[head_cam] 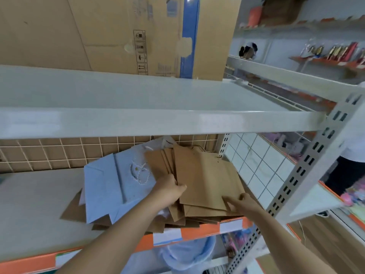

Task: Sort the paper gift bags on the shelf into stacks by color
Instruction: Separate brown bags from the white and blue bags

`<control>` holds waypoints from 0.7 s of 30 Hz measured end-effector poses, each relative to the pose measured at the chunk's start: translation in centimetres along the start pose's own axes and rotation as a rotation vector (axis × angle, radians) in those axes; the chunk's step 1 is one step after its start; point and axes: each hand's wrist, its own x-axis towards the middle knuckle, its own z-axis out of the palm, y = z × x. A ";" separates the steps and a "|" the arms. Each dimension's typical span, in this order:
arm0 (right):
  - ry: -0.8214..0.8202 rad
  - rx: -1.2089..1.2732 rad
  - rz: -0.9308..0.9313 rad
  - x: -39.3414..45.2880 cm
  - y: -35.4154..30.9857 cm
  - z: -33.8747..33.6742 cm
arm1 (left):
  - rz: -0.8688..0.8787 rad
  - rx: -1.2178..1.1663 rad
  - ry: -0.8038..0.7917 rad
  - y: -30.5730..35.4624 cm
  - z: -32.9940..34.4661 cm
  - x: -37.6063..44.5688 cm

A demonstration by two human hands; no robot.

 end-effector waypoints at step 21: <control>0.101 -0.003 0.151 3.1 -0.8 0.9 | -0.180 -0.759 0.333 -8.2 -10.2 -1.4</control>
